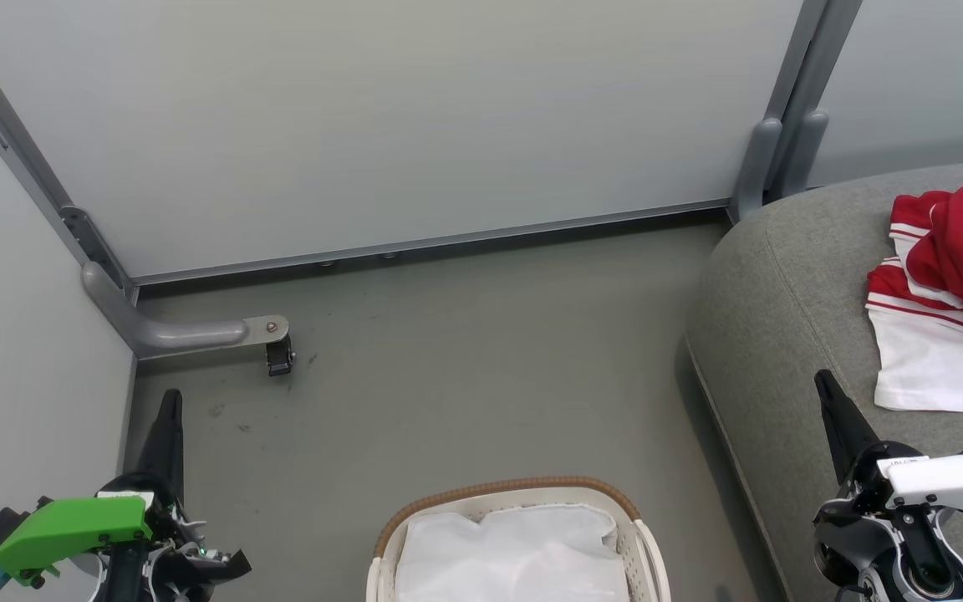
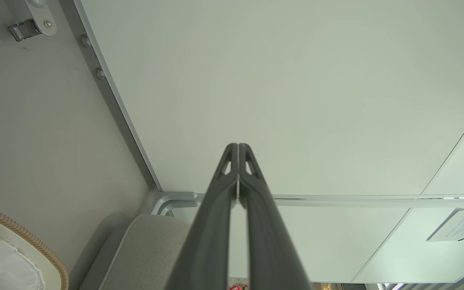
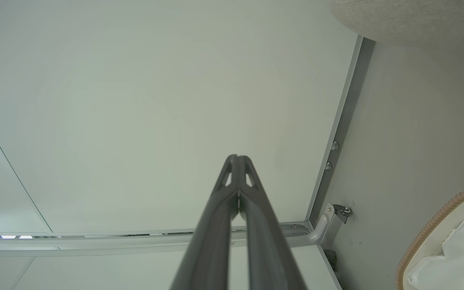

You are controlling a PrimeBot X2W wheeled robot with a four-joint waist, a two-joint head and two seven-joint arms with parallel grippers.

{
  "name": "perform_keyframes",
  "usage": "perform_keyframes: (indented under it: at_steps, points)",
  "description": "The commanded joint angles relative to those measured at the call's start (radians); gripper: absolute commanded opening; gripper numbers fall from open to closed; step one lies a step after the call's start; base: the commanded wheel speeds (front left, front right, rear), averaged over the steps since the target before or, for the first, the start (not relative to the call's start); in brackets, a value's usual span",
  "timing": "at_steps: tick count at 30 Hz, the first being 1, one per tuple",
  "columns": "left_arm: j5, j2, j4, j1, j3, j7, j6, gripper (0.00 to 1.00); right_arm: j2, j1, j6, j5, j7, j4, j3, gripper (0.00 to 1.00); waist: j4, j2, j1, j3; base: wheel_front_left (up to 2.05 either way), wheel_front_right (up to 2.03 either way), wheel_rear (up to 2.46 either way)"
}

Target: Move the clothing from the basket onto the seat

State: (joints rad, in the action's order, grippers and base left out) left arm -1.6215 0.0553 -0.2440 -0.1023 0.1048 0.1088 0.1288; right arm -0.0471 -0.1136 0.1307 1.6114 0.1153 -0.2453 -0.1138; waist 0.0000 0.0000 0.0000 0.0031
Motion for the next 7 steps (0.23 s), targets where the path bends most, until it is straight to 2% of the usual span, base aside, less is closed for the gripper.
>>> perform_keyframes:
  at_steps: [1,7]
  points:
    - [0.005,0.002,0.0,-0.011,0.005,0.002,0.004,0.0,-0.006,0.01,0.0,0.003,0.002,0.003,-0.002,0.0,0.0,0.0,0.0,0.0,0.0,0.0,0.0]
    - [0.006,0.001,0.0,-0.011,0.006,0.003,0.004,0.0,-0.006,0.011,0.0,0.003,0.002,0.003,-0.002,0.0,0.0,0.0,0.0,0.0,0.0,0.0,0.0]
